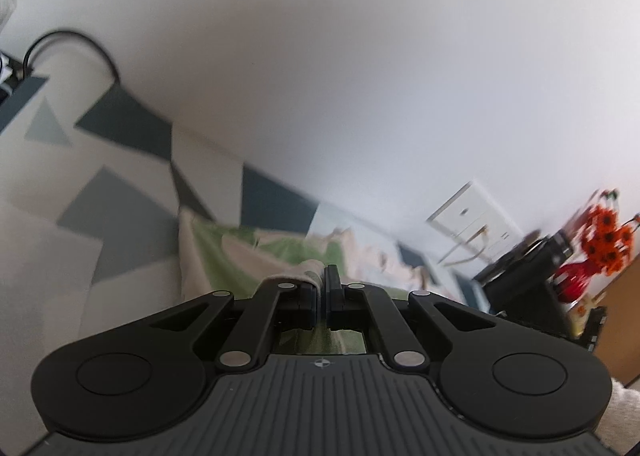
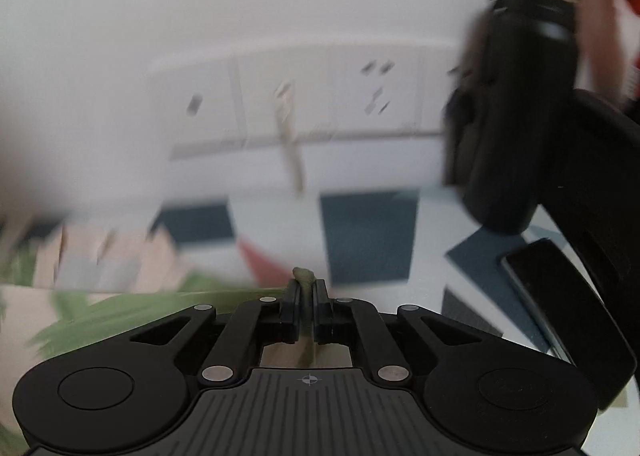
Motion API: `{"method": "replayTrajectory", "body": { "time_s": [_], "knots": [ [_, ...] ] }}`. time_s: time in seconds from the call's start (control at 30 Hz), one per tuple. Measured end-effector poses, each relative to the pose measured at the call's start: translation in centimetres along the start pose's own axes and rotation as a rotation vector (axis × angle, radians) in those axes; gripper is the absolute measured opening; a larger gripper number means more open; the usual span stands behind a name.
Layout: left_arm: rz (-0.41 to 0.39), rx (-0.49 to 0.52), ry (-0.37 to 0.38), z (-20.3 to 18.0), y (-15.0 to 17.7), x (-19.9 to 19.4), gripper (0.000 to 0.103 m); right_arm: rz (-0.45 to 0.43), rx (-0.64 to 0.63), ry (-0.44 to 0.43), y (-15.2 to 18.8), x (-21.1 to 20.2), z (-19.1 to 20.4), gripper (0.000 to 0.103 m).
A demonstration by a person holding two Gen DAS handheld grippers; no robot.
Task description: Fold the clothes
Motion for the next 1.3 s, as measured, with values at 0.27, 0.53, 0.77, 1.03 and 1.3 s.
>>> {"method": "replayTrajectory", "body": {
  "time_s": [0.27, 0.53, 0.77, 1.03, 1.3],
  "knots": [
    [0.107, 0.005, -0.125, 2.6, -0.2, 4.8, 0.004, 0.099, -0.033, 0.037, 0.2, 4.7, 1.0, 0.005],
    [0.169, -0.019, -0.078, 2.2, 0.1, 3.6, 0.072, 0.052, 0.024, 0.019, 0.2, 2.1, 0.0, 0.052],
    [0.24, 0.017, -0.014, 1.0, 3.0, -0.5, 0.071, 0.062, 0.057, -0.073, 5.1, -4.9, -0.2, 0.053],
    [0.277, 0.023, -0.081, 1.2, 7.0, -0.6, 0.064, 0.102, 0.021, -0.119, 11.8, -9.5, 2.0, 0.058],
    [0.269, 0.254, -0.21, -0.2, 7.9, 0.0, 0.06, 0.119, 0.001, -0.098, 13.6, -10.4, 2.4, 0.058]
  ]
}}
Point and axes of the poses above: each gripper's, at about its wrist camera, not at the fingertips, and x roughly the way its jaws point, z to its left, y to its underside, the point moved 7 cm from there along x, roughly the way its jaws point, and after that the axes turned 7 degrees about z, right-handed, at the moved point
